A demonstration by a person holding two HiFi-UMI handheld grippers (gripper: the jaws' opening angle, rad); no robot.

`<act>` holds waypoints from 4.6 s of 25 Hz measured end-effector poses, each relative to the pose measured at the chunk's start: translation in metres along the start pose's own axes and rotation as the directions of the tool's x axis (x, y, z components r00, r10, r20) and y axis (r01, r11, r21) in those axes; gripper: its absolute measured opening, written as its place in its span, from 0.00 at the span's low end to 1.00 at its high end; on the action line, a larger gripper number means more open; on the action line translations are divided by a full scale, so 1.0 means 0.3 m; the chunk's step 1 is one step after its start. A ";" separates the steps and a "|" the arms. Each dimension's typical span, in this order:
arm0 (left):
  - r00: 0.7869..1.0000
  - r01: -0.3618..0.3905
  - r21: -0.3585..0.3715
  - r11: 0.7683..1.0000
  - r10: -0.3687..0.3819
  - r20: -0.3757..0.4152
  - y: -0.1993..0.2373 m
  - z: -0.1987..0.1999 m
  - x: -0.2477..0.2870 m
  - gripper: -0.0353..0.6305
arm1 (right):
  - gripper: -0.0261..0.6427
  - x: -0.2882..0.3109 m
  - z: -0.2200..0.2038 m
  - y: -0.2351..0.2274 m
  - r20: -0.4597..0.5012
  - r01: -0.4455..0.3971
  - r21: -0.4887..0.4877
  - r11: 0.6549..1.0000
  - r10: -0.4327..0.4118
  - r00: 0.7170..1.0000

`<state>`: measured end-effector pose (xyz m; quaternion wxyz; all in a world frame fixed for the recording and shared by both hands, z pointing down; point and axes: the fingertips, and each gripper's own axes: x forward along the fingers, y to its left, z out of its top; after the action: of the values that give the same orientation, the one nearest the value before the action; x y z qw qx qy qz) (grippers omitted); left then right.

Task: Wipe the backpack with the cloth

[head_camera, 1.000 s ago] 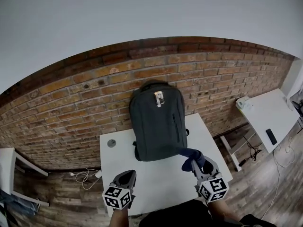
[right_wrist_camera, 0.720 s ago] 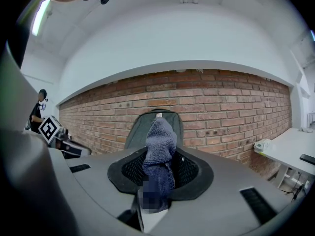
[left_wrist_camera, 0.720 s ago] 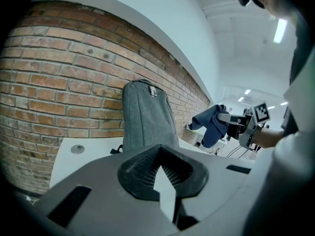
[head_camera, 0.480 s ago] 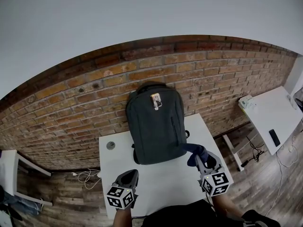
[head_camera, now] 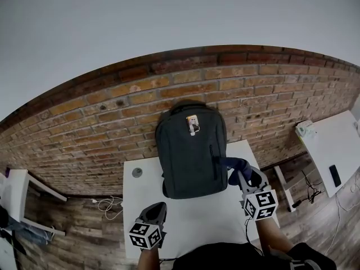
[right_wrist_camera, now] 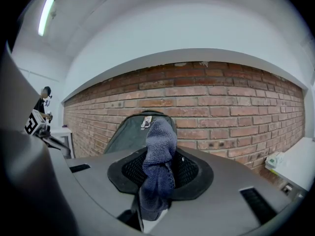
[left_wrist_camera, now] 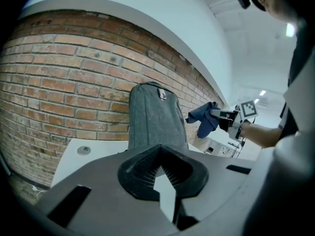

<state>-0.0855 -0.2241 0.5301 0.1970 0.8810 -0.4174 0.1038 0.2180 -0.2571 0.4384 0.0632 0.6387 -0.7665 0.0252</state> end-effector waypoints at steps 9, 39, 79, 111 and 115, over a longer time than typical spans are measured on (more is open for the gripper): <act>1.000 -0.024 -0.012 1.000 0.024 0.010 0.003 0.005 0.027 0.05 | 0.19 0.240 0.224 -0.161 0.092 0.029 -0.130 0.991 -0.017 0.996; 0.998 -0.055 -0.055 0.997 0.054 -0.016 0.104 -0.030 0.018 0.05 | 0.19 0.826 0.356 -0.104 -0.202 -0.066 -0.304 0.950 0.003 0.979; 0.954 -0.298 -0.162 0.941 0.300 -0.015 0.233 -0.151 -0.310 0.05 | 0.19 0.993 0.392 0.741 -0.142 -0.289 -0.499 0.817 0.252 0.957; 0.995 -0.063 0.011 0.998 0.064 -0.082 0.049 -0.002 0.008 0.05 | 0.19 0.867 0.392 -0.023 -0.062 0.054 -0.460 0.886 -0.093 0.994; 0.996 -0.033 0.028 0.999 0.035 -0.086 0.021 0.007 0.059 0.05 | 0.19 0.839 0.368 -0.092 -0.073 0.052 -0.436 0.898 -0.093 0.993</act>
<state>-0.0791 -0.2409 0.5362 0.2014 0.8711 -0.4218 0.1508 0.1936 -0.5210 0.3603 0.2396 0.6349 -0.7248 -0.1191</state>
